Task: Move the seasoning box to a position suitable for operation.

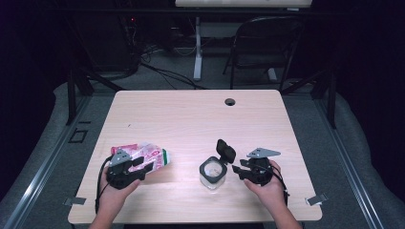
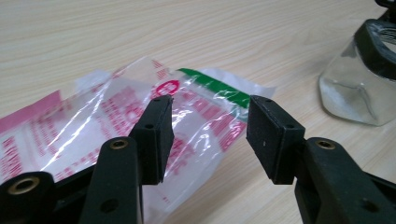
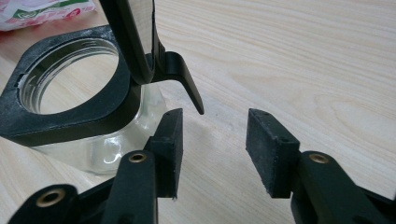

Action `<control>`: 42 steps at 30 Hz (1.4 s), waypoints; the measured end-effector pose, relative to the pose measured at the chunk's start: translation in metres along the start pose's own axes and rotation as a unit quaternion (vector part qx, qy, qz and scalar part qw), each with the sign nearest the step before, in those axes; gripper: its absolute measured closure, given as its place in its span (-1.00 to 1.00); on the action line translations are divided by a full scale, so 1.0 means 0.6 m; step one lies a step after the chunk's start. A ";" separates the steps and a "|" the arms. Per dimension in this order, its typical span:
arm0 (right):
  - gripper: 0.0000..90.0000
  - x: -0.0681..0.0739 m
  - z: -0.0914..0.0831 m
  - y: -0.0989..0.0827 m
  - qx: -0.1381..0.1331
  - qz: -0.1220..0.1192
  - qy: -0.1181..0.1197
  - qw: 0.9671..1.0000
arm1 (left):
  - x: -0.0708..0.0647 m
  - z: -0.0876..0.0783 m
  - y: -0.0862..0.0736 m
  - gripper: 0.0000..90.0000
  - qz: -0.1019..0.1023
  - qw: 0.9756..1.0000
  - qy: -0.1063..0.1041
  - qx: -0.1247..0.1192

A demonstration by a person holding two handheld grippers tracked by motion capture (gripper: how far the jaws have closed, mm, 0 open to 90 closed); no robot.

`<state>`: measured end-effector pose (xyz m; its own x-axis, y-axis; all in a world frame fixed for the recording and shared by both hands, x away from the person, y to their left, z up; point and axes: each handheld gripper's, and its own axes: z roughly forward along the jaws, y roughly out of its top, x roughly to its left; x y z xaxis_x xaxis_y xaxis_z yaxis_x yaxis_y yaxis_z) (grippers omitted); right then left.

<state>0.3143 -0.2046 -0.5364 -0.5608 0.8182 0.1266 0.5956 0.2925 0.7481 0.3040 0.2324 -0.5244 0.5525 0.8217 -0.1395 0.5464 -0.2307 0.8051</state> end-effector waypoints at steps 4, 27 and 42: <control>0.32 0.000 -0.002 0.000 -0.009 -0.002 -0.004 1.000 | 0.015 -0.010 -0.002 0.15 -0.016 1.000 0.010 -0.007; 0.17 -0.001 0.006 -0.004 -0.005 0.022 -0.001 1.000 | -0.016 0.038 -0.017 -0.22 0.029 0.999 0.009 0.036; 0.16 0.003 0.009 -0.004 -0.001 0.016 0.002 1.000 | -0.028 0.068 -0.023 -0.30 0.059 0.996 0.034 0.049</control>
<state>0.3151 -0.2014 -0.5419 -0.5429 0.8257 0.1534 0.6121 0.2640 0.7454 0.3129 0.2003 -0.5570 0.5743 0.8186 -0.0051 0.5414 -0.3751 0.7524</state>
